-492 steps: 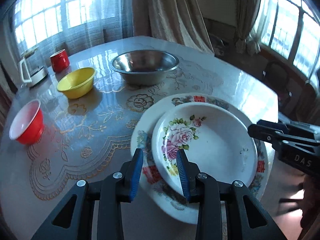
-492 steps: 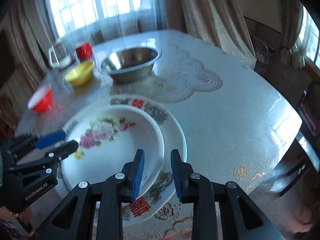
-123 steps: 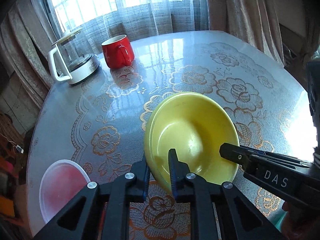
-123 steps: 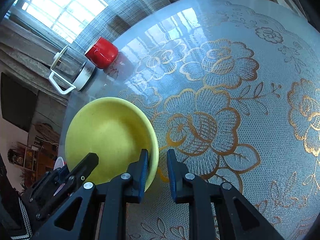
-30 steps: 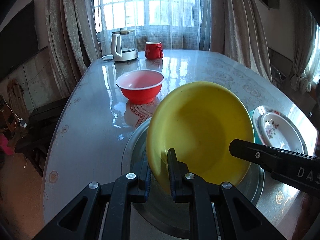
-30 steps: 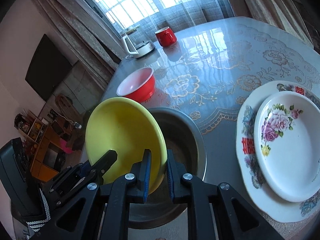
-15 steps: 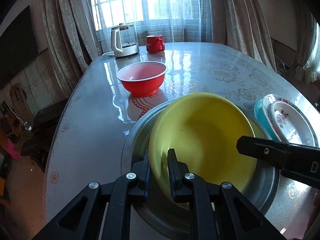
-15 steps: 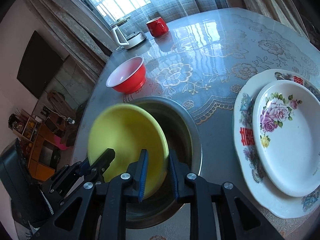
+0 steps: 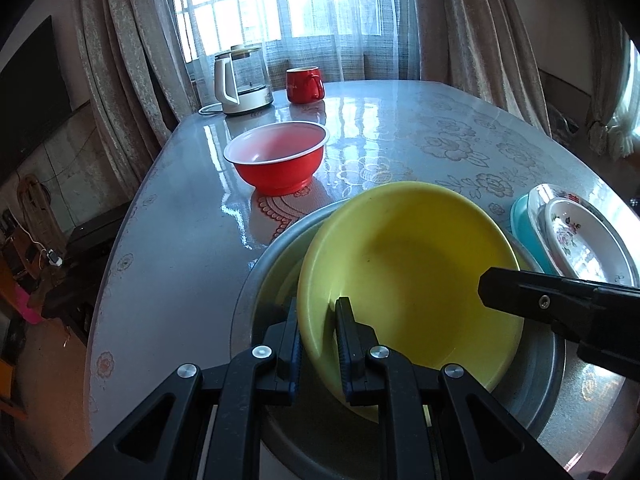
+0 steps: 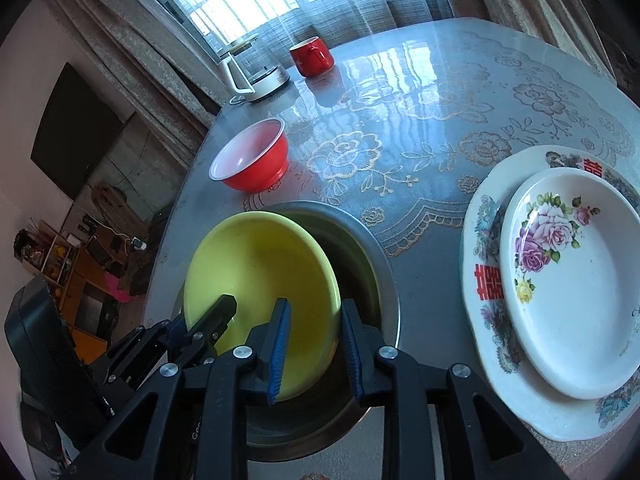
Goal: Organize plates and bowls
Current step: 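Lower the yellow bowl into the steel bowl with both grippers, then open both grippers to release the yellow bowl inside the steel bowl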
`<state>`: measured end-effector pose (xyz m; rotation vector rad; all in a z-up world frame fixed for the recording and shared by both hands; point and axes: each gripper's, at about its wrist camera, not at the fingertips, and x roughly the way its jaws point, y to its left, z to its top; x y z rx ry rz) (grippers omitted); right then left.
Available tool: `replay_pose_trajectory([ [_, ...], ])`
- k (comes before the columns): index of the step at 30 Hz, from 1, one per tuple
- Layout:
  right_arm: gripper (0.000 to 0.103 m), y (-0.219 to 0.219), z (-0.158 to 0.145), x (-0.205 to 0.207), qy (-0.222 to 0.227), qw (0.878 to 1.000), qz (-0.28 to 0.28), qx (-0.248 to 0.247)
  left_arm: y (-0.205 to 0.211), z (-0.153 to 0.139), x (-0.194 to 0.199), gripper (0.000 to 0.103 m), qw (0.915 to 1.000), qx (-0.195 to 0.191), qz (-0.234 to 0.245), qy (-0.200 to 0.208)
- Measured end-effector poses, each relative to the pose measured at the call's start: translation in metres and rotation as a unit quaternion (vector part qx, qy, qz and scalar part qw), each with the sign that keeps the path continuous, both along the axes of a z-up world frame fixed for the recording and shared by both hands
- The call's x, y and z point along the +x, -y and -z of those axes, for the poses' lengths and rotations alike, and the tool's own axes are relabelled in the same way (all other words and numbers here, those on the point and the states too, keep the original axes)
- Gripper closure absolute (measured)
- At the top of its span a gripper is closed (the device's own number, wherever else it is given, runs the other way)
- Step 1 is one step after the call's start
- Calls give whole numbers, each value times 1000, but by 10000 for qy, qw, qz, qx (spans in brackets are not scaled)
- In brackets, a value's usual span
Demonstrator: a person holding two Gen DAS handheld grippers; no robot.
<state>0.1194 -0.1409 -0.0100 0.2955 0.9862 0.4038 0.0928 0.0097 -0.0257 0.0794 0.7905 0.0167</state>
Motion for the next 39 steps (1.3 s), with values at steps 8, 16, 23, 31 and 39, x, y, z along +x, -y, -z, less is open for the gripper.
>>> replay_pose_trajectory([
  [8,73,5,-5,-2,72,10000,64,3,-4,-3,0,86,10000,-50,-75,-1],
  [16,73,8,-5,-4,53,9999,84,80,0,-3,-1,86,10000,-66,-32,-22],
  [23,73,11,-9,-6,104,9998,89,134,-3,-11,-4,86,9999,-126,-81,49],
  [31,73,12,-15,-2,187,9997,65,125,-7,-17,-4,73,9996,-226,-137,57],
  [39,72,9,-26,11,307,9995,99,67,-14,-27,-3,51,9992,-287,-229,165],
])
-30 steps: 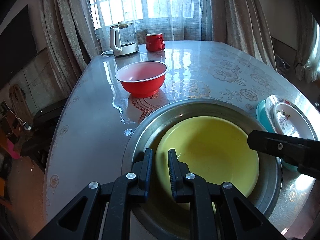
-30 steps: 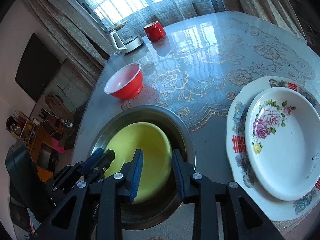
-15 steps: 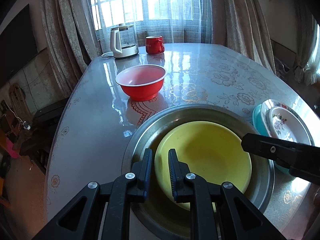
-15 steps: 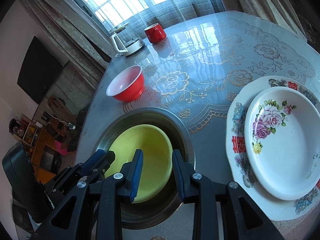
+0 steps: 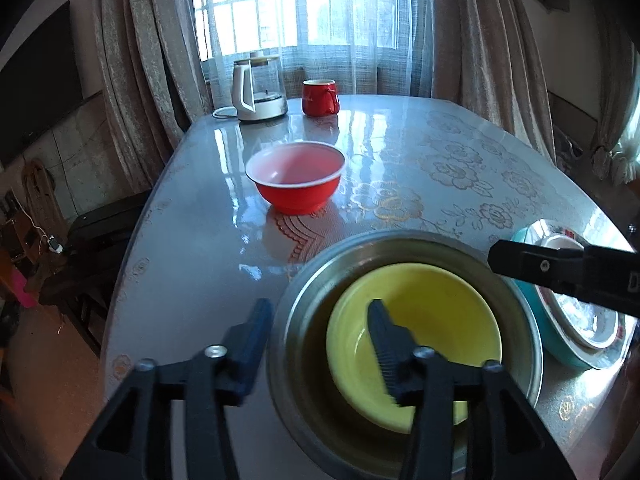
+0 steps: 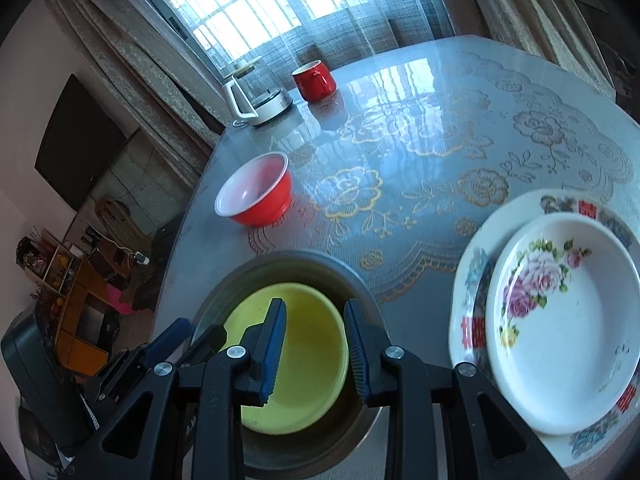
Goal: Organize plates and bowls
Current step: 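Open both grippers to release the yellow bowl inside the steel bowl, then move both grippers to the rim of the red plastic bowl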
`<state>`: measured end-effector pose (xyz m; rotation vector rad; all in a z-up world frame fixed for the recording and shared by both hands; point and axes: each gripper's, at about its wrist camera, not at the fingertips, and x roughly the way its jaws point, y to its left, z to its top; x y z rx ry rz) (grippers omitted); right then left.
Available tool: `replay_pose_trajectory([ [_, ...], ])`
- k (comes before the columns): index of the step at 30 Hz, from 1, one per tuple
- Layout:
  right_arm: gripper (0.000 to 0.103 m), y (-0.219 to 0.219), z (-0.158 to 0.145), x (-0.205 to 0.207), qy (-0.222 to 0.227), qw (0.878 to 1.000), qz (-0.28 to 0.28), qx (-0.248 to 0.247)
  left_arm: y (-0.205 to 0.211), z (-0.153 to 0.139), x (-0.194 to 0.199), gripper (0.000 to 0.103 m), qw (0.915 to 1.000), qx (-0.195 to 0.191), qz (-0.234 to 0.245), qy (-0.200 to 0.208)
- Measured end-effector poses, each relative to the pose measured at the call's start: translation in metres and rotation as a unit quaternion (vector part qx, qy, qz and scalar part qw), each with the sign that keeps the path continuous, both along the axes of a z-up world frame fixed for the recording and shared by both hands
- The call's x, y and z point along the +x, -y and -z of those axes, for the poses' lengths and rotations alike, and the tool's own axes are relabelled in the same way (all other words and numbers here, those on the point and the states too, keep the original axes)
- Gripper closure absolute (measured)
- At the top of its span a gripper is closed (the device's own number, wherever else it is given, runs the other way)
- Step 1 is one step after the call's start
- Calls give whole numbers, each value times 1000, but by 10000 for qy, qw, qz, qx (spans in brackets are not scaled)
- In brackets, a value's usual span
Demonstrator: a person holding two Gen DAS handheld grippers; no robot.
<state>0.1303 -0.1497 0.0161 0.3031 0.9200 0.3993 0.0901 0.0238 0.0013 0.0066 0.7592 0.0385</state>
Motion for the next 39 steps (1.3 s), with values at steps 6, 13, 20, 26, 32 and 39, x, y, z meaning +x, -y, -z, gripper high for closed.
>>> replay_pose_trajectory([
  [6,71,-2,-4,12,39,10000,10,-30,-9,-7,5,48,9999,-122,-91,36],
  [13,71,-10,-1,30,-35,9999,-66,-79,-17,-7,16,41,9996,-202,-205,-51],
  [20,71,-13,4,44,-139,9998,-74,-91,-29,-5,32,30,9987,-341,-341,-181],
  [26,67,-17,8,65,-239,9996,-98,-110,-48,-4,53,22,9967,-530,-563,-252],
  [32,65,-26,4,97,-230,9991,-220,-270,-69,-2,84,18,9932,-760,-782,-398],
  [39,64,-50,4,138,-387,9978,-439,-302,-91,3,126,18,9852,-1242,-1004,-615],
])
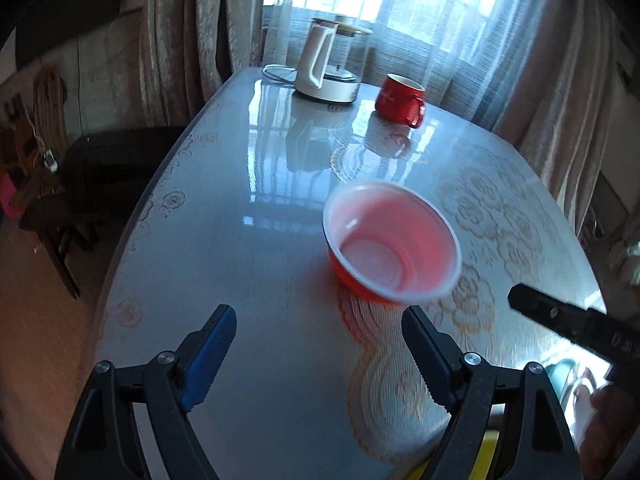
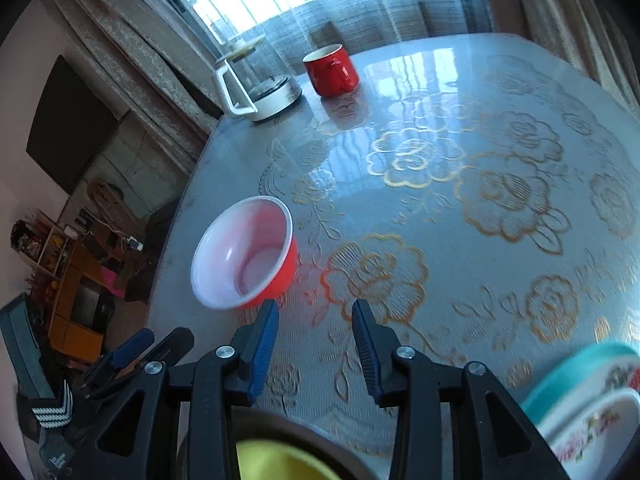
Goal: Organize plates and bowls
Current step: 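Move both grippers to the rim of the red plastic bowl, then close both grippers on the rim of the red plastic bowl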
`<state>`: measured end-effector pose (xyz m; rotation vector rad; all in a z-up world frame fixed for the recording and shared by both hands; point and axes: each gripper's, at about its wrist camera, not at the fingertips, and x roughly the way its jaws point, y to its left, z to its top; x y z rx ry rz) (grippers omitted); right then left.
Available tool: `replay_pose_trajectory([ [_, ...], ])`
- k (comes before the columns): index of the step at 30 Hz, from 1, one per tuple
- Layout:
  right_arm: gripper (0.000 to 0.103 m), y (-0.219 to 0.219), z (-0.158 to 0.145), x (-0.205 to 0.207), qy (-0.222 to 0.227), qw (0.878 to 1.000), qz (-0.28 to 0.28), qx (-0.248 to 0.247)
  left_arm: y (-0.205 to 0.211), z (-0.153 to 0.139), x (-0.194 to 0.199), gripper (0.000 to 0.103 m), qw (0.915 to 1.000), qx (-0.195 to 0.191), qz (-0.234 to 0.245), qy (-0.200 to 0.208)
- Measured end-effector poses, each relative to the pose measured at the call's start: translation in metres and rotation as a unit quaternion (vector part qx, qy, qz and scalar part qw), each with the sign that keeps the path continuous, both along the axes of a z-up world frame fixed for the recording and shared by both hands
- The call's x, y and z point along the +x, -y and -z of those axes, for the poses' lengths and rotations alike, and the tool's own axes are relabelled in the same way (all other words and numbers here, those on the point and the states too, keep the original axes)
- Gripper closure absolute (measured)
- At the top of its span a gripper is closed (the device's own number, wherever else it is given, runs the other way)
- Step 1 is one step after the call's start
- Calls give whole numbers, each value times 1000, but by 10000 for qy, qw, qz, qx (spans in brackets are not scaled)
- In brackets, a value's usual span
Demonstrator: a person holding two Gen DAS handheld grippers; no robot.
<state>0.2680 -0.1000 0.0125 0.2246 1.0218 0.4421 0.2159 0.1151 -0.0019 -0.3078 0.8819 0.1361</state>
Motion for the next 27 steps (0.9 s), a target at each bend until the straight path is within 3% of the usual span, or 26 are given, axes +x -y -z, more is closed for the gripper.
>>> replay_pose_trajectory([
  [9,64,-27,14,39,-135,9995,-274,-81,-10,8,37,18,9997,-218,-67,-102],
  [18,64,-42,27,56,-112,9989,-421,-143,-12,21,55,21,9996,-178,1,-212],
  [22,65,-45,34,64,-105,9987,-473,-169,-11,23,60,30,9997,-128,50,-210],
  [23,67,-46,36,66,-112,9984,-528,-164,-11,24,61,39,9996,-139,96,-225],
  [27,80,-51,41,68,-162,9973,-692,-174,-5,26,66,54,9993,-22,273,-273],
])
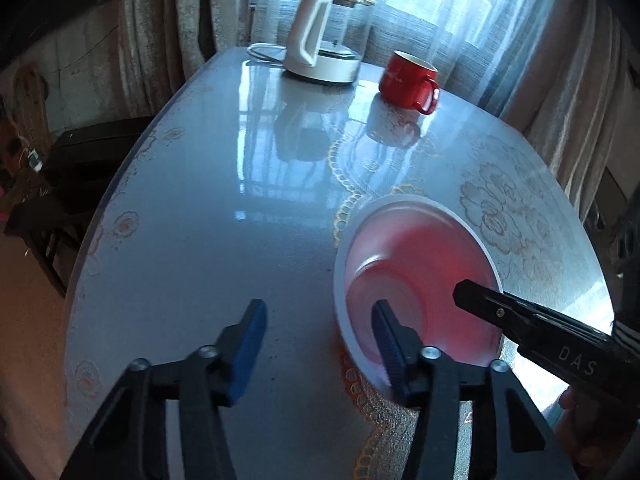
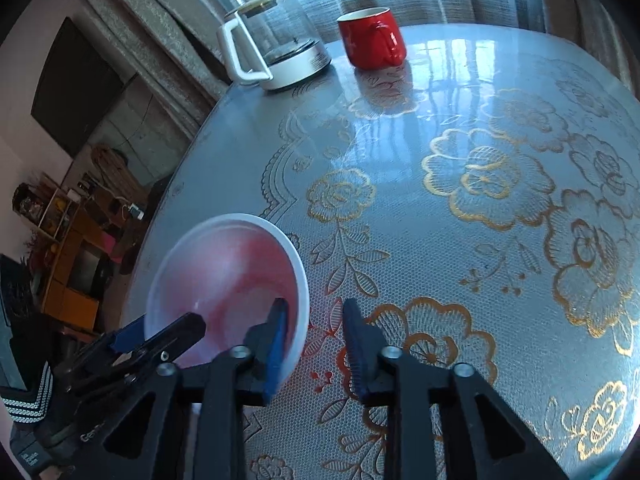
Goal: Organize plates and bowls
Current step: 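Close both grippers on the rim of the red plastic bowl, then lift the red plastic bowl with both grippers and lower it into the yellow bowl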
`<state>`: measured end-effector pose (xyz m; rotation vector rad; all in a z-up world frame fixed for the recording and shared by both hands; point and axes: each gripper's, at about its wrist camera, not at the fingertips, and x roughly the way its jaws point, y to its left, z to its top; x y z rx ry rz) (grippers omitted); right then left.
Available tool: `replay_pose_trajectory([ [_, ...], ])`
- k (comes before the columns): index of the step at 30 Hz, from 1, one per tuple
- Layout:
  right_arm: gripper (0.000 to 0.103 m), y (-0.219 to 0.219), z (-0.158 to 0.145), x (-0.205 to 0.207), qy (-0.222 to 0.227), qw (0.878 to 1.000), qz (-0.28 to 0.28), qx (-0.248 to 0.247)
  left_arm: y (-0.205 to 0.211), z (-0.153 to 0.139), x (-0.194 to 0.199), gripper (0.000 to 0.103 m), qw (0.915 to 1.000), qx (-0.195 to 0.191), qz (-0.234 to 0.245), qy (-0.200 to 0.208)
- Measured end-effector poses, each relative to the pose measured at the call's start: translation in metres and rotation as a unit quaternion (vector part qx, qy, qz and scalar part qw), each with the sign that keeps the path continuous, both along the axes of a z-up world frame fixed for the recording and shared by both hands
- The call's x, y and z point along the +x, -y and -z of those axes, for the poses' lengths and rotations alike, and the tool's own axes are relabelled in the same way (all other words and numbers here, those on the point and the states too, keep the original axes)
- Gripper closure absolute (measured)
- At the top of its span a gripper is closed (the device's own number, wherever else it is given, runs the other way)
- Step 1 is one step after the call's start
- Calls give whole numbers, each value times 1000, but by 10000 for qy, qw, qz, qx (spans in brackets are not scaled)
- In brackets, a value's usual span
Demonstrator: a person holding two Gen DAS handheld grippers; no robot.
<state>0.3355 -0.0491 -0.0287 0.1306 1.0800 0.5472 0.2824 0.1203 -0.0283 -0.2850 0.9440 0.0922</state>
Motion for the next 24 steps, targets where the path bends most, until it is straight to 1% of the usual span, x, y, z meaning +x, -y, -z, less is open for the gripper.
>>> replay_pose_trajectory([
  [2,84,-1,1,0,-25,9999,-44,88,4,-1,2,59,9999,120,78,24],
  [3,85,-1,0,-2,-10,10000,-64,74,7,-1,2,61,9997,212,108,36],
  [5,88,-2,-1,-4,46,9999,-103,19,13,-1,4,75,9989,409,237,54],
  [7,89,-1,-1,-4,8,9999,-128,48,18,-1,4,82,9979,522,369,105],
  [10,91,0,-1,-4,-4,9999,-146,79,22,-2,4,89,9973,579,423,145],
  [11,93,0,-2,-5,11,9999,-137,59,23,-2,4,89,9973,576,421,150],
  [14,93,5,-3,-7,34,9999,-70,98,26,-3,3,89,9969,615,469,174],
  [20,93,11,-6,-6,69,9998,80,189,36,-11,2,90,9941,873,569,308],
  [24,93,15,-13,-8,149,9994,154,262,38,-18,3,90,9932,917,612,385],
])
